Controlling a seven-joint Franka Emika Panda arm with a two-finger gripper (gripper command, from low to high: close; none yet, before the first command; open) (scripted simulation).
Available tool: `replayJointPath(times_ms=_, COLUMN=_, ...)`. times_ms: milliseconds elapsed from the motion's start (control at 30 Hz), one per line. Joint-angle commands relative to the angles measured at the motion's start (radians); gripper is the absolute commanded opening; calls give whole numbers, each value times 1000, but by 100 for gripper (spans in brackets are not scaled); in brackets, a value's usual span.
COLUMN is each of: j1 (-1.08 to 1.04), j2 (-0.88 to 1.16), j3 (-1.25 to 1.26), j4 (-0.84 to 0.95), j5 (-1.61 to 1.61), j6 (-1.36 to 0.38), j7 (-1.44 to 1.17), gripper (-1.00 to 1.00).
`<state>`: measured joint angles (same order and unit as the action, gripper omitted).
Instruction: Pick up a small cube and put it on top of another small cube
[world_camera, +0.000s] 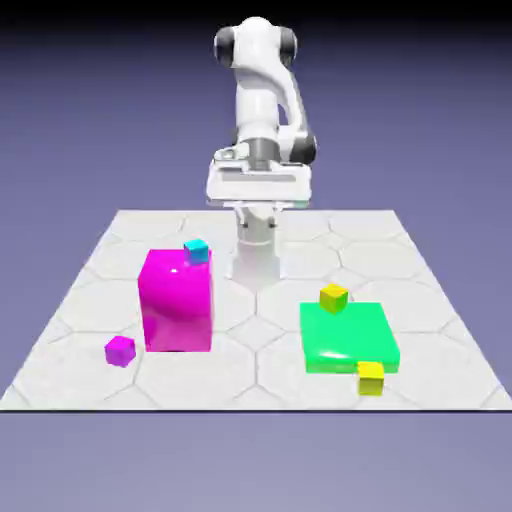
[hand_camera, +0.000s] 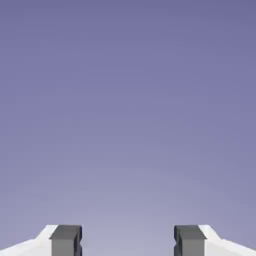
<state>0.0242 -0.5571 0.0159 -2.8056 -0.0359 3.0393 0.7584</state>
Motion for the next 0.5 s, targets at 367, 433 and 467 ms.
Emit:
replayJointPath(times_ms=367, j1=-55, j2=435, j3=-270, j4=304, j5=254, j6=-358, j7=199, gripper=0)
replayJointPath(times_ms=433, j1=-64, j2=507, j3=-315, j4=354, j5=296, j6=-418, j7=232, gripper=0)
replayJointPath(times_ms=467, j1=-69, j2=544, j3=-337, j4=380, j5=318, j6=-448, j7=248, gripper=0)
